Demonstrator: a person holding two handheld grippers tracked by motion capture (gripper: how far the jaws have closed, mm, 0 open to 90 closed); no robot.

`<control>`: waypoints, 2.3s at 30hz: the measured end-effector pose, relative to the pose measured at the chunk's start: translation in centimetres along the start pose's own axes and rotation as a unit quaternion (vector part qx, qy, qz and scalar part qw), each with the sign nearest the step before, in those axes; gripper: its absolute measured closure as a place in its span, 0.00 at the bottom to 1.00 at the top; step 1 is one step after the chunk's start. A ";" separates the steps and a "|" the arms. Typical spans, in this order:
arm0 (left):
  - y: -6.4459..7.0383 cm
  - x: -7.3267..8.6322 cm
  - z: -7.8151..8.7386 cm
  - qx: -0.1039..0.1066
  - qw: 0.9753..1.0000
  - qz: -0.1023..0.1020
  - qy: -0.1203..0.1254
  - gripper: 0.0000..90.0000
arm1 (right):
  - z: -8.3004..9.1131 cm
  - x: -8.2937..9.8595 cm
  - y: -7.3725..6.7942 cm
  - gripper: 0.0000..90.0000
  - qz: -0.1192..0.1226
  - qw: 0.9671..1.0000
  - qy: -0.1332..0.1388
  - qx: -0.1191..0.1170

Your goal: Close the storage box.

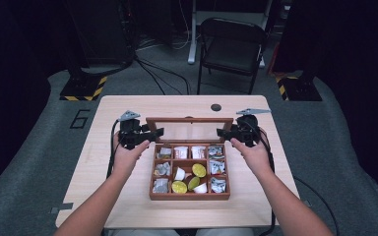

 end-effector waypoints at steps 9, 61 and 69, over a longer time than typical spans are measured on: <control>1.4 0.0 2.4 0.007 0.999 -0.036 0.007 0.43 | 2.2 0.5 -1.5 0.50 0.019 1.000 0.010 -0.014; 4.2 10.1 7.3 0.030 0.997 -0.075 0.007 0.44 | 4.9 10.6 -5.1 0.50 0.062 0.998 -0.003 -0.032; 4.4 11.1 7.5 0.032 0.997 -0.075 -0.003 0.45 | 4.8 11.8 -5.2 0.52 0.067 0.997 -0.004 -0.030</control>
Point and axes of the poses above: each handheld gripper's, and its own axes: z roughly backward along the jaws, x roughly out of its underside, y roughly to its right, the point moved 10 cm from there along -z, roughly forward along the jaws, and after that the axes turned 7 degrees about -x, right-handed, at the moved point
